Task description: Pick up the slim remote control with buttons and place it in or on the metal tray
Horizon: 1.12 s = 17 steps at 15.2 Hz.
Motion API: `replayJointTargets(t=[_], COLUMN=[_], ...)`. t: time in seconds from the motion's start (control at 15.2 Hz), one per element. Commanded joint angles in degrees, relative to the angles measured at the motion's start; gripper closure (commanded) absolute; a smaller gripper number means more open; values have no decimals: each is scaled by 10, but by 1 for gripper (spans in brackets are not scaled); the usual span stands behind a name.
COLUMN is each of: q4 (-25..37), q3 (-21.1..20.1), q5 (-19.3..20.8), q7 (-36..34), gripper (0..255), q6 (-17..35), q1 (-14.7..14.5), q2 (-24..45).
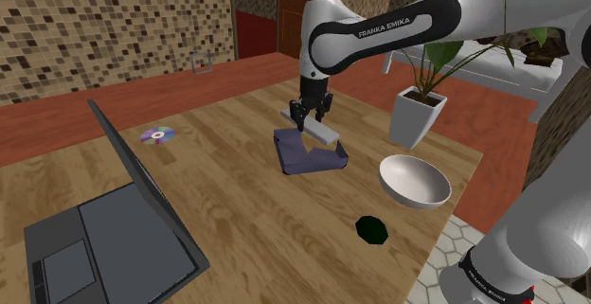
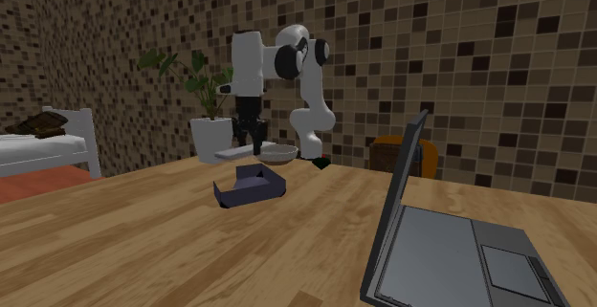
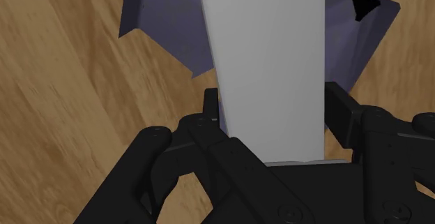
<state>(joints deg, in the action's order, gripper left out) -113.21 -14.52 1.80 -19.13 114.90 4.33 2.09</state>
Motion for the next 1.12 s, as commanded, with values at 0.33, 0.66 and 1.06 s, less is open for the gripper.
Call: replayJointTargets(t=[0.33, 0.66, 1.06], q4=[-32, -53, -62], q3=[9, 9, 10], q5=[4, 10, 13], q7=[16, 12, 10], gripper=[255, 255, 255], q6=[46, 82, 100], q1=[9, 9, 8], q2=[14, 30, 38])
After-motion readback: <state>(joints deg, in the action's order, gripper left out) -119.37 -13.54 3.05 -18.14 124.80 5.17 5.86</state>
